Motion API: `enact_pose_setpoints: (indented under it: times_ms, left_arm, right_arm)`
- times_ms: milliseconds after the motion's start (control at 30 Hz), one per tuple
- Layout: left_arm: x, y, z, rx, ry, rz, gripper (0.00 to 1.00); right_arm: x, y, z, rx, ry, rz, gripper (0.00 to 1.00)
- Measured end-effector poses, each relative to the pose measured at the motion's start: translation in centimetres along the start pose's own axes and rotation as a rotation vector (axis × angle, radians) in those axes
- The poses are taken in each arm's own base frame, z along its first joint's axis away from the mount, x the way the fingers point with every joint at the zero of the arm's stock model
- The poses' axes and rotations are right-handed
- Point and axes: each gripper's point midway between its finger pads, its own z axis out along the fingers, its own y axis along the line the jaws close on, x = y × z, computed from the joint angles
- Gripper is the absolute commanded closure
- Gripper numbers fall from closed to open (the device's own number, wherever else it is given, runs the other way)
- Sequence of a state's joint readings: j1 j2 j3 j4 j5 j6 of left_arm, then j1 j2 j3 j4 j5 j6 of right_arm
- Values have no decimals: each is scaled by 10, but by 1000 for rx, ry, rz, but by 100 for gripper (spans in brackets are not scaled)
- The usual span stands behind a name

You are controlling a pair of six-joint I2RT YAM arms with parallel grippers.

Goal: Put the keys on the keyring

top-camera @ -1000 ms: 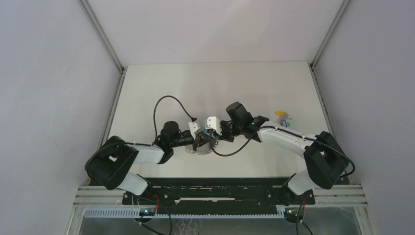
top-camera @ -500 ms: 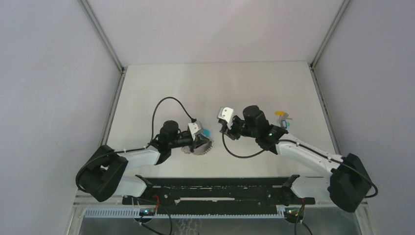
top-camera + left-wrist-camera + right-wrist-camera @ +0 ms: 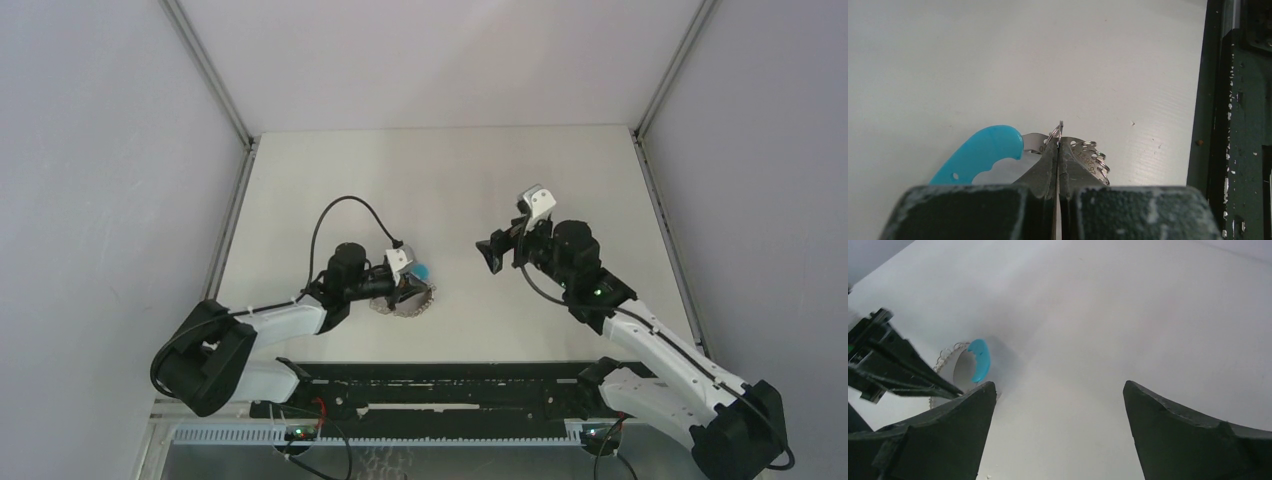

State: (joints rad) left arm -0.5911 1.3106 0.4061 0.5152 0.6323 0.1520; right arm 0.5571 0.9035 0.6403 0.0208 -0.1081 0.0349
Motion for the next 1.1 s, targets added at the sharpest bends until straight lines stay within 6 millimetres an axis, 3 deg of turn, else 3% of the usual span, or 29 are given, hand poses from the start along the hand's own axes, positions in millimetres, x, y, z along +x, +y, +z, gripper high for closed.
enact_pose_setpoints:
  times_ms: [367,567,767,1000,1100]
  left_arm:
    - [1,-1,0,5,5,4,100]
    - [8,-2,-2,7,29,-15,100]
    - [13,-2,-3,3,68,-43,100]
    - [0,7,-1,-28,84,-49,100]
    - [0,11,-1,-45,105,-61,100]
  right_arm:
    - [19,-45,6,179,48,277,0]
    - [27,-72,-2,228,67,323,10]
    - [60,-101,-10,339,206,409,18]
    - [96,-128,-21,505,366,454,19]
    - [107,-140,-25,579,426,456,28]
